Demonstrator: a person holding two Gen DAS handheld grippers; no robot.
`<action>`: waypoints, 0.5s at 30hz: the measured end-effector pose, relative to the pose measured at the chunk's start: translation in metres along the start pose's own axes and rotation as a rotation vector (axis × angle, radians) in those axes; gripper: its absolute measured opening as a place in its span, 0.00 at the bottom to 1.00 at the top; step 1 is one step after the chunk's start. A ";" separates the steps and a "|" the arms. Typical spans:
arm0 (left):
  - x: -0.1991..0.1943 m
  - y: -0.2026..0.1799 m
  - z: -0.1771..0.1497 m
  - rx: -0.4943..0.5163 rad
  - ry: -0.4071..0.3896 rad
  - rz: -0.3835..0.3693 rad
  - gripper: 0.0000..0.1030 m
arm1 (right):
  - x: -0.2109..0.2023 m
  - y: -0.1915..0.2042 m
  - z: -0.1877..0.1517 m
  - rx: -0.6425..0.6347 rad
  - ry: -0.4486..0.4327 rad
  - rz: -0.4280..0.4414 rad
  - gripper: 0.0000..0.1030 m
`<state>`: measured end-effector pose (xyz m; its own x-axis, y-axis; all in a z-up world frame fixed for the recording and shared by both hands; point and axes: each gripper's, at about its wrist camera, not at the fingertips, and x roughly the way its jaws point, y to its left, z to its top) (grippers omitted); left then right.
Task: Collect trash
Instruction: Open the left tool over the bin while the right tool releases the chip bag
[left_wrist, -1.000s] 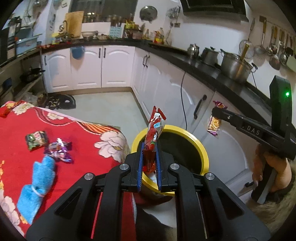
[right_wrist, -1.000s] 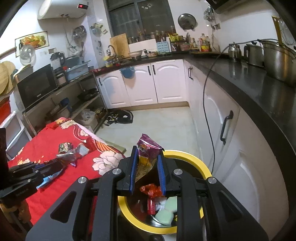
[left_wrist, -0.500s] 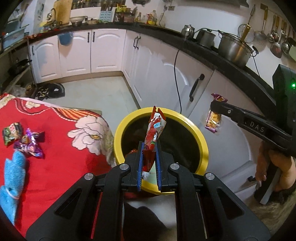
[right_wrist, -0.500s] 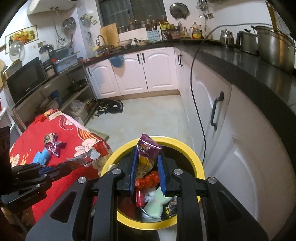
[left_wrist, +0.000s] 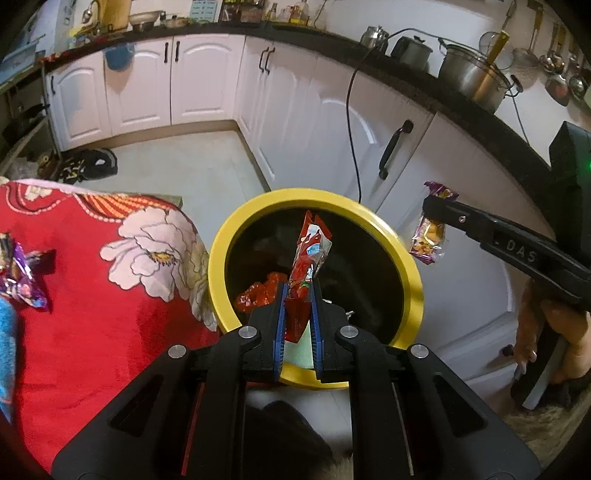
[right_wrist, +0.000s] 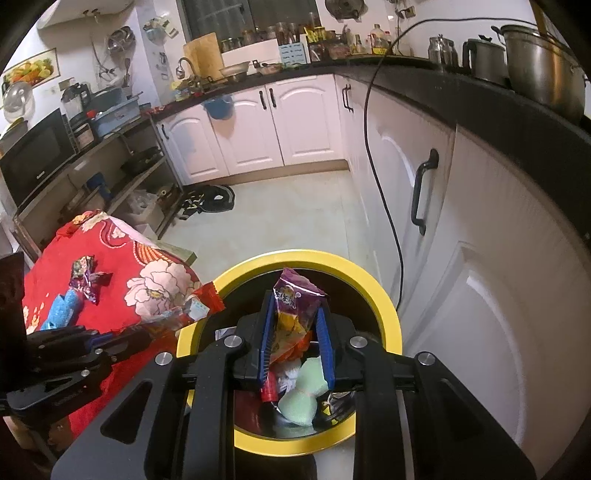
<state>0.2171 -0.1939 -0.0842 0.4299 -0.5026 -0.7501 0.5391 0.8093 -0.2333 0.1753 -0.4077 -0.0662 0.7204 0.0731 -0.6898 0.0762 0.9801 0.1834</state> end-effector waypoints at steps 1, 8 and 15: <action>0.003 0.001 -0.001 -0.003 0.007 -0.001 0.07 | 0.001 0.000 -0.001 0.000 0.003 0.000 0.21; 0.016 0.005 -0.004 -0.012 0.036 -0.007 0.07 | 0.017 -0.004 -0.005 0.023 0.044 0.009 0.26; 0.027 0.013 -0.003 -0.042 0.049 0.006 0.45 | 0.022 -0.008 -0.008 0.044 0.057 0.011 0.44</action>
<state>0.2336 -0.1956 -0.1093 0.3966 -0.4826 -0.7809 0.5049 0.8251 -0.2535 0.1849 -0.4123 -0.0889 0.6812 0.0952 -0.7259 0.0997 0.9702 0.2208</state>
